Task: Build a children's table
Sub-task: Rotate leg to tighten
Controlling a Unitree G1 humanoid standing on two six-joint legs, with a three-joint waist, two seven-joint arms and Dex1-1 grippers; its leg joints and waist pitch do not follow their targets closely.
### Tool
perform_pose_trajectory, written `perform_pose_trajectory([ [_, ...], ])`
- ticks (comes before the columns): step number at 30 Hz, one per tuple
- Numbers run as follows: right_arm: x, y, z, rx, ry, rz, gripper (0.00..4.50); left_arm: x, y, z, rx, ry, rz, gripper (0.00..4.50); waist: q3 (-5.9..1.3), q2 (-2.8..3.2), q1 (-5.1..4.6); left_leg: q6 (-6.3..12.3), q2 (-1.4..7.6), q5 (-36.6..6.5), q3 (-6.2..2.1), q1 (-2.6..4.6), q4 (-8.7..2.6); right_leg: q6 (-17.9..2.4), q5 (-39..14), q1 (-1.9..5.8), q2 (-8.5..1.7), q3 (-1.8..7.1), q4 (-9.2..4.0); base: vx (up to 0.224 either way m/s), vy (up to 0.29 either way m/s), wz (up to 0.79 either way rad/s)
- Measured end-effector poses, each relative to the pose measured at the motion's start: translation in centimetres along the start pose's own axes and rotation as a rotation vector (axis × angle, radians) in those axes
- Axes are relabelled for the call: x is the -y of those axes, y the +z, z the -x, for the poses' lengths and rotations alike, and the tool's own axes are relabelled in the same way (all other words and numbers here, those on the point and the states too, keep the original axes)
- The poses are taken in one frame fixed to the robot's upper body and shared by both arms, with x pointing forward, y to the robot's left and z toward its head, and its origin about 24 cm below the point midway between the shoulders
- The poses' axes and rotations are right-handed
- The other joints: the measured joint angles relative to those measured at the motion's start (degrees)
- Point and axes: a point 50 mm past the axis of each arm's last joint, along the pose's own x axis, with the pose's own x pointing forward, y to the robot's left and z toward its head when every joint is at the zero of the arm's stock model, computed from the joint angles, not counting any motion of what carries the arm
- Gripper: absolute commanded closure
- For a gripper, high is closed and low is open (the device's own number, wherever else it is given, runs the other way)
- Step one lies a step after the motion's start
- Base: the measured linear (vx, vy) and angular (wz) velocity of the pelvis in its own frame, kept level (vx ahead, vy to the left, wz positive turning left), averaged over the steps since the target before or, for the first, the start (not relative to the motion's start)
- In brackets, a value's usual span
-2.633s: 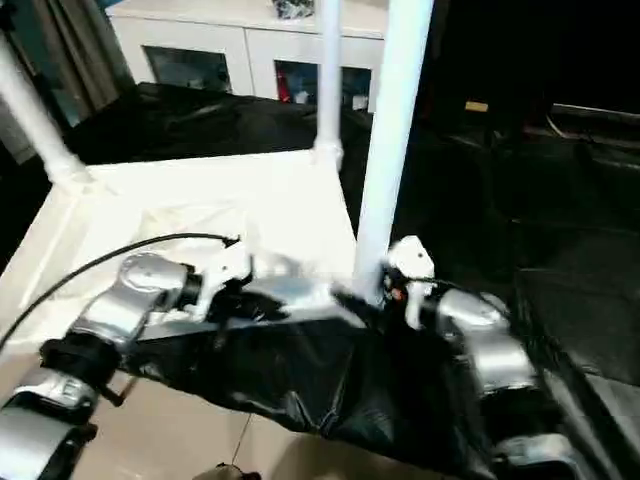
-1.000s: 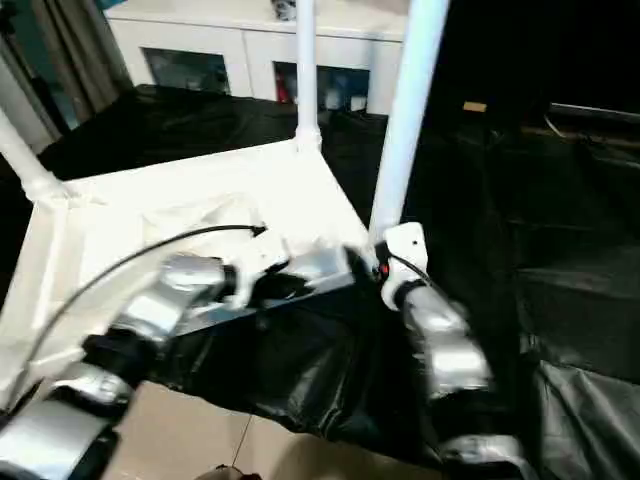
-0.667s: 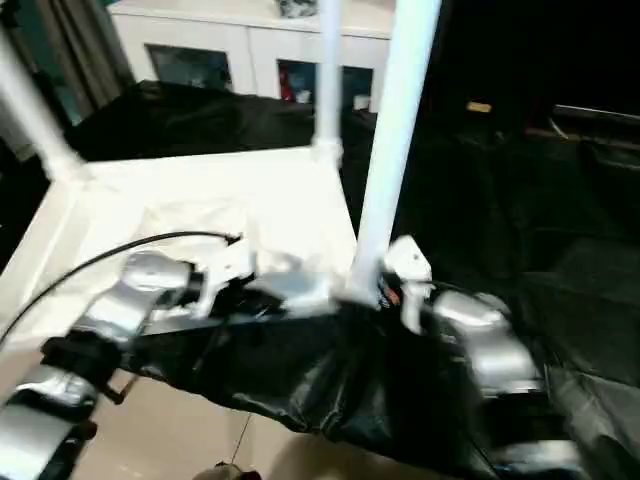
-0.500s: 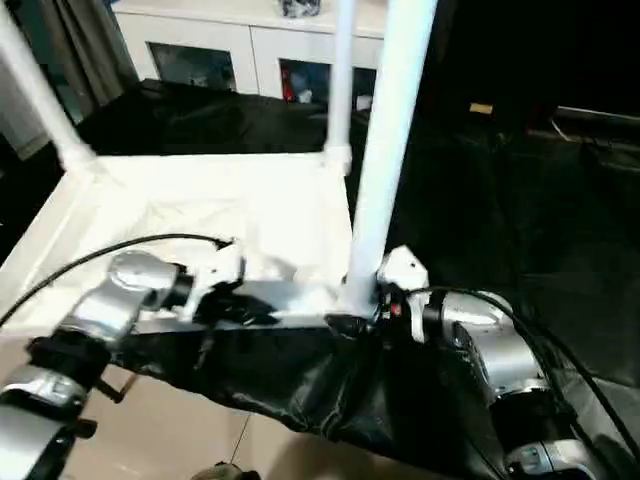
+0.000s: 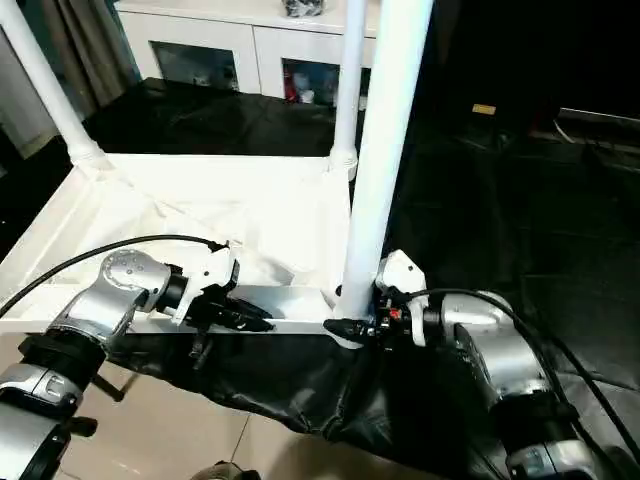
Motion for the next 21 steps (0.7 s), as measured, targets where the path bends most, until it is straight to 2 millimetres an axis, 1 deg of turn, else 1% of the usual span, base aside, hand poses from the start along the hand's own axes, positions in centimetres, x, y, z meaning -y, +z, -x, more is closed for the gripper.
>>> perform_pose_trajectory([
  [3,0.4,-0.2,-0.4,0.036,-0.125,-0.029,1.78,-0.5,0.2,-0.3,-0.001,0.057,0.006,4.5,0.0,0.0,-0.2,-0.02,0.02,0.0,0.0,0.07,0.12,-0.1,0.0,0.03,0.0,0.01,0.11,0.0,0.0,0.0],
  [4,0.7,-0.2,-0.7,0.047,-0.192,-0.038,1.78,-0.7,0.3,-0.6,-0.001,0.088,0.011,4.5,0.0,-0.01,-0.29,-0.02,0.02,0.0,0.0,0.1,0.12,-0.1,0.1,0.06,0.0,0.01,0.1,0.0,0.0,0.0],
  [5,1.2,-0.2,-1.0,0.068,-0.295,-0.057,1.78,-1.1,0.5,-1.0,0.001,0.136,0.02,4.5,0.0,-0.01,-0.54,-0.08,0.02,0.0,0.0,0.12,0.14,-0.1,0.1,0.07,-0.01,0.01,0.11,0.0,0.0,0.0],
  [7,1.8,-0.3,-1.4,0.092,-0.428,-0.089,1.79,-1.4,1.0,-1.7,0.005,0.183,0.03,4.5,0.0,-0.02,-0.84,-0.11,0.0,0.1,0.0,0.13,0.11,-0.2,0.1,0.08,-0.03,0.03,0.05,0.0,0.0,0.0],
  [8,2.1,-0.3,-2.0,0.127,-0.553,-0.131,1.8,-1.6,1.3,-2.6,0.021,0.23,0.05,4.5,0.01,-0.06,-1.03,-0.15,0.0,0.1,0.0,0.15,0.12,-0.2,0.1,0.11,-0.03,0.03,0.07,0.0,0.0,0.0],
  [9,2.3,-0.2,-2.2,0.14,-0.629,-0.15,1.8,-1.7,1.7,-3.1,0.025,0.251,0.057,4.5,0.0,-0.03,-1.04,-0.16,-0.01,0.1,0.0,0.14,0.11,-0.2,0.1,0.11,-0.03,0.03,0.04,0.0,0.0,0.0],
  [11,2.5,-0.1,-2.6,0.152,-0.725,-0.177,1.8,-1.8,2.0,-3.8,0.028,0.279,0.064,4.5,-0.05,0.07,-1.06,-0.17,-0.05,0.1,0.0,0.15,0.08,-0.1,0.1,0.13,-0.05,0.06,0.04,0.0,0.0,0.0],
  [14,2.7,0.1,-3.6,0.174,-0.916,-0.23,1.8,-2.0,2.6,-4.9,0.033,0.336,0.057,4.5,-0.13,0.19,-0.94,-0.17,-0.07,0.1,0.0,0.15,-0.02,-0.1,0.1,0.14,-0.05,0.06,-0.03,0.0,0.0,0.0],
  [15,2.7,0.1,-3.6,0.174,-0.935,-0.232,1.8,-1.9,2.7,-5.1,0.034,0.34,0.055,4.5,-0.14,0.2,-0.9,-0.16,-0.09,0.1,0.0,0.15,-0.03,-0.1,0.1,0.16,-0.06,0.06,-0.06,0.0,0.0,0.0],
  [16,2.7,0.1,-3.7,0.175,-0.961,-0.229,1.45,-1.9,2.8,-5.3,0.032,0.343,0.052,4.5,-0.16,0.23,-0.9,-0.16,-0.1,0.1,0.0,0.15,-0.04,-0.1,0.1,0.17,-0.06,0.06,-0.08,0.0,0.0,0.0],
  [18,2.6,0.1,-4.0,0.181,-1.004,-0.22,1.1,-1.9,2.8,-5.5,0.029,0.348,0.048,4.5,-0.18,0.31,-0.92,-0.16,-0.13,0.1,0.0,0.14,-0.04,-0.1,0.1,0.17,-0.09,0.07,-0.08,0.0,0.0,0.0],
  [20,2.5,0.1,-4.1,0.191,-1.002,-0.219,0.92,-1.9,2.9,-5.5,0.029,0.348,0.045,4.5,-0.15,0.34,-0.95,-0.16,-0.12,0.1,0.0,0.13,-0.03,-0.1,0.1,0.17,-0.09,0.07,-0.08,0.0,0.0,0.0],
  [21,2.5,0.2,-4.1,0.193,-0.999,-0.219,0.92,-1.9,2.9,-5.5,0.029,0.348,0.044,4.5,-0.15,0.35,-0.99,-0.16,-0.13,0.1,0.0,0.12,-0.04,-0.1,0.1,0.17,-0.09,0.08,-0.09,0.0,0.0,0.0],
])
